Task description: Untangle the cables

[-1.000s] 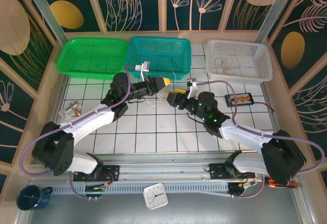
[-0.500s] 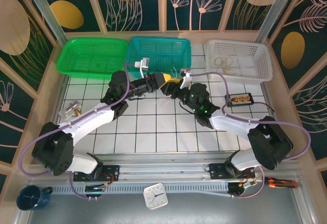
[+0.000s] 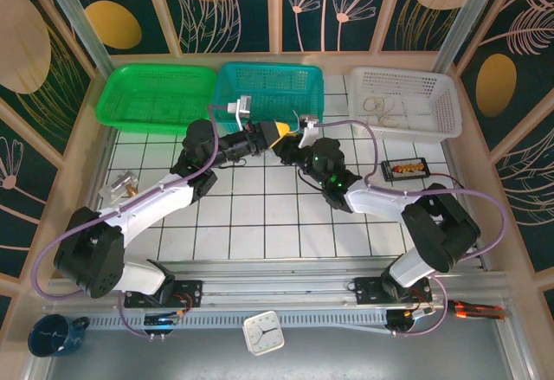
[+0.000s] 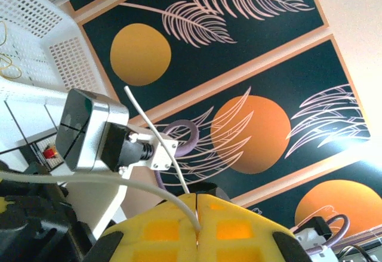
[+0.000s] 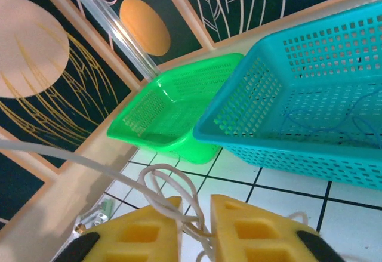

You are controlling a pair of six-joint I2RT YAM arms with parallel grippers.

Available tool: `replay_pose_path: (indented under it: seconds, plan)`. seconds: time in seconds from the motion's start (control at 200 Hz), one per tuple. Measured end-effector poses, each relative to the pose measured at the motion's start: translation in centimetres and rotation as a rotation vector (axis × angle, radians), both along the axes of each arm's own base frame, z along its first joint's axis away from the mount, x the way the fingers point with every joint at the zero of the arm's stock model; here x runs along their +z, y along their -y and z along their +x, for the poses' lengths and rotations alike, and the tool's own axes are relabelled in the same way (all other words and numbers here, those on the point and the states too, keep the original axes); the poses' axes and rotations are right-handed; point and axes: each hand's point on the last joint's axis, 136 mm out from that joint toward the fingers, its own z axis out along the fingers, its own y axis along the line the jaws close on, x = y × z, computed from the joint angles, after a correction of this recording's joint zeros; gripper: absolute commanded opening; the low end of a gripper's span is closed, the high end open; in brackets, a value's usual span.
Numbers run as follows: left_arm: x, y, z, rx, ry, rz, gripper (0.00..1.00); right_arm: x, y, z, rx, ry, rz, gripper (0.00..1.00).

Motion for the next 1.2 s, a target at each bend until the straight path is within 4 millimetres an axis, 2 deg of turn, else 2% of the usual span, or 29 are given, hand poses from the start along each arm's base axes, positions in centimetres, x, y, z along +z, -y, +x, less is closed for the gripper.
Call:
replay_pose_path:
  seconds: [0.145, 0.35, 0.59, 0.781, 1.036, 1.201]
  plan:
    - [1.2, 0.0, 0.1, -0.001, 0.015, -0.016, 0.00, -0.4, 0.5, -0.2, -0.012, 0.006, 0.018, 0.12]
    - [3.5, 0.2, 0.3, -0.001, 0.035, -0.030, 0.00, -3.6, 1.9, -1.1, -0.039, -0.042, 0.026, 0.13]
    - [7.6, -0.1, -0.2, 0.000, 0.111, -0.081, 0.00, -10.5, 3.3, -1.9, -0.074, -0.182, -0.051, 0.18]
    - [11.0, -0.7, -0.9, 0.002, 0.176, -0.126, 0.00, -14.4, 4.4, -2.6, -0.105, -0.271, -0.094, 0.18]
    - [15.9, -1.3, -1.6, 0.013, 0.276, -0.162, 0.00, -17.0, 5.5, -3.4, -0.130, -0.337, -0.102, 0.17]
    - [19.5, -2.6, -1.6, 0.051, 0.355, -0.174, 0.00, -18.2, 6.1, -4.0, -0.139, -0.370, -0.100, 0.16]
